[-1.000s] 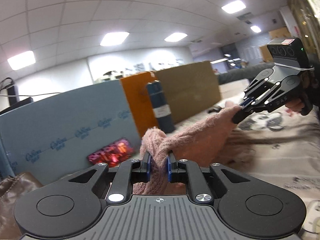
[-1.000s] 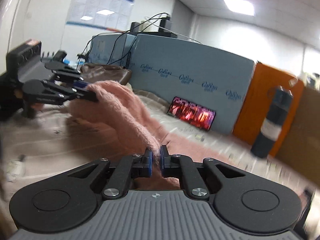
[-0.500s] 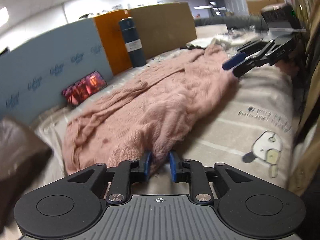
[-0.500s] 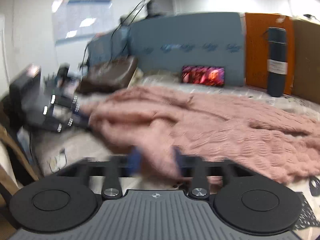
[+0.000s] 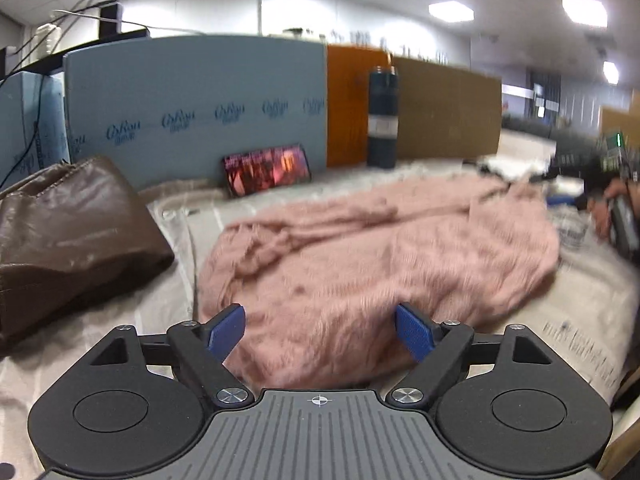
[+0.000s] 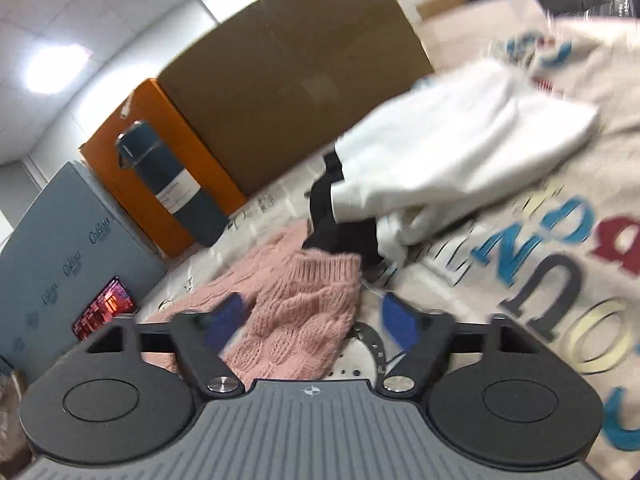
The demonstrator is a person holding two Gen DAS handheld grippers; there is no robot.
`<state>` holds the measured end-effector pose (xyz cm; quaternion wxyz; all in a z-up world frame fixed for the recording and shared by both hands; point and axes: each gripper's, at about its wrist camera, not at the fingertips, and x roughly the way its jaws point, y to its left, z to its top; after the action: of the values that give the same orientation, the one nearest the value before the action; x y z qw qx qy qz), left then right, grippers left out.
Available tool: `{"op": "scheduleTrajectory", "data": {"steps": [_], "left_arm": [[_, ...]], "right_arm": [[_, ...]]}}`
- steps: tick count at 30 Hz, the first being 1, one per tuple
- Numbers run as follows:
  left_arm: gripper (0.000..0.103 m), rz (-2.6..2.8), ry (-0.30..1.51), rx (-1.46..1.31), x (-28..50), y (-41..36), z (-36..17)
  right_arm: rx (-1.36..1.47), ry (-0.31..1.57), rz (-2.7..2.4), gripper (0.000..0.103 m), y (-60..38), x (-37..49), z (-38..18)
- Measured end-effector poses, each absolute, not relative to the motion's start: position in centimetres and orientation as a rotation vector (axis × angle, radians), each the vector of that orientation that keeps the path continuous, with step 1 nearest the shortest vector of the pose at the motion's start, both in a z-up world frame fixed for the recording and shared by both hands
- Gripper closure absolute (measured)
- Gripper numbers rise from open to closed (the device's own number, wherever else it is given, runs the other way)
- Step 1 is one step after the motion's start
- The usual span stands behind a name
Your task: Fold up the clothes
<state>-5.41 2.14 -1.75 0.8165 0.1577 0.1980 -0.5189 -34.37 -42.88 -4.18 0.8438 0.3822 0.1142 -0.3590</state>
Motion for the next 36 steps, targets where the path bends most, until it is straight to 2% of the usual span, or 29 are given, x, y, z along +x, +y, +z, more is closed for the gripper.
{"op": "scheduleTrajectory", "data": {"steps": [2, 4, 12, 15, 18, 20, 21, 23, 24, 25, 30, 31, 36], "left_arm": [[0.013, -1.075, 0.429, 0.378, -5.6, 2.2, -2.3], [0.013, -1.062, 0.441, 0.383, -5.5, 2.5, -2.7], [0.012, -1.049, 0.377, 0.334, -5.2, 3.4, -1.6], [0.011, -1.014, 0.347, 0.316, -4.8, 2.9, -0.9], [0.011, -0.974, 0.358, 0.404, -4.8, 2.0, -1.3], [0.011, -0.984, 0.382, 0.446, -4.9, 2.1, -1.7], [0.010, -0.991, 0.391, 0.462, -5.0, 2.2, -1.9], [0.010, -1.010, 0.390, 0.474, -5.5, 2.8, -2.0], [0.010, -1.024, 0.383, 0.471, -5.8, 3.2, -1.9], [0.010, -1.037, 0.372, 0.457, -5.9, 3.6, -1.7], [0.010, -1.026, 0.302, 0.343, -5.6, 4.4, -0.3], [0.010, -1.007, 0.291, 0.330, -5.5, 4.4, -0.1], [0.010, -0.895, 0.345, 0.360, -4.1, 3.8, -0.9]], "right_arm": [[0.757, 0.273, -0.774, 0.061, -42.5, -33.3, -4.4], [0.700, 0.309, -0.778, 0.092, -41.9, -32.6, -4.4], [0.523, 0.133, -0.859, 0.094, -38.7, -35.9, 0.5], [0.584, 0.172, -0.879, 0.094, -39.2, -36.5, 0.8], [0.613, 0.269, -0.923, 0.094, -40.0, -36.2, -1.5], [0.628, 0.331, -0.940, 0.092, -40.5, -35.9, -2.9], [0.635, 0.359, -0.954, 0.086, -40.8, -35.8, -3.5], [0.636, 0.362, -1.010, 0.069, -40.7, -35.6, -3.4], [0.626, 0.351, -1.058, 0.050, -40.4, -35.6, -2.9], [0.612, 0.329, -1.104, 0.043, -40.1, -35.6, -2.3], [0.513, 0.159, -1.006, 0.036, -37.1, -34.2, 0.9], [0.507, 0.160, -0.908, 0.033, -36.5, -33.1, 1.1], [0.524, 0.319, -0.401, 0.033, -33.3, -25.0, 0.5]]}}
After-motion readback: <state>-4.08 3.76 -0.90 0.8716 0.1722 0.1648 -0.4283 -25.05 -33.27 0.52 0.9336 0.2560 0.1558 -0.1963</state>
